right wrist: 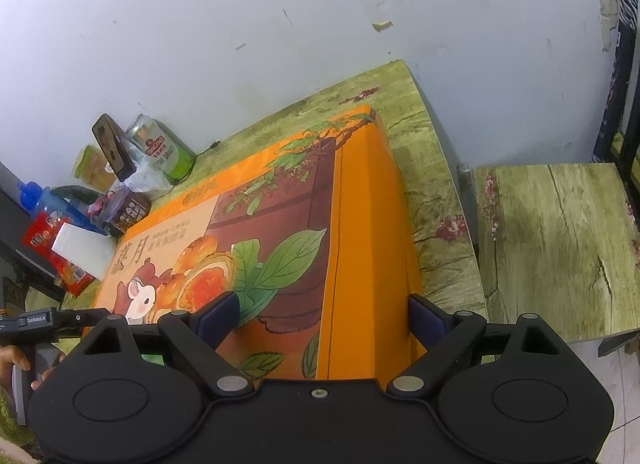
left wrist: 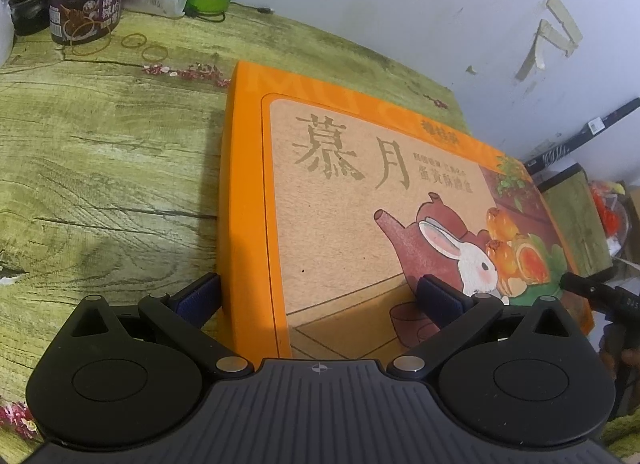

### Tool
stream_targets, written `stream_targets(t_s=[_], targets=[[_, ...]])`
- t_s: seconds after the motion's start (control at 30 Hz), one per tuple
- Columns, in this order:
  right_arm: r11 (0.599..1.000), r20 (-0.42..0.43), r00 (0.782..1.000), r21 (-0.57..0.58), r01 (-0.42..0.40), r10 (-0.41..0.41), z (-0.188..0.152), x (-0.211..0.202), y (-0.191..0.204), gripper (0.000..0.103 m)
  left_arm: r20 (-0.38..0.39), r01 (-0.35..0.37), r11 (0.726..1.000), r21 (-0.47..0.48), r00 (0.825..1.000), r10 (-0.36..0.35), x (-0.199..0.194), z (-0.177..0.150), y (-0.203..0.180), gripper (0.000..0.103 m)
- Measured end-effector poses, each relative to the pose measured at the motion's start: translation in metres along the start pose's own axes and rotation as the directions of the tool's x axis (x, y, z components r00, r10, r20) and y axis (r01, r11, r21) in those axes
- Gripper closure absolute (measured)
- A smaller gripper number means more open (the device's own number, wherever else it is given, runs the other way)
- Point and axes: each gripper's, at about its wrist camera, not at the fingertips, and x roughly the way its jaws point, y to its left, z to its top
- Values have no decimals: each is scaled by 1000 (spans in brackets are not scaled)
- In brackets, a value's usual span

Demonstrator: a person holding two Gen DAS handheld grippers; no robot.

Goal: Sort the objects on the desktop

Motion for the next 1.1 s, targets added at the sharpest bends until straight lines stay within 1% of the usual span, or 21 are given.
stream_targets(t_s=[0.43, 1.1], targets=[[1000, -34, 999, -2, -7, 7, 1, 7, -6, 14, -4, -9, 1000, 5, 1000, 9, 3, -3, -1, 0], [1000, -68, 998, -24, 12, -13, 0, 16, -9, 14, -14, -34, 999, 18, 999, 34, 11, -6, -2, 0]])
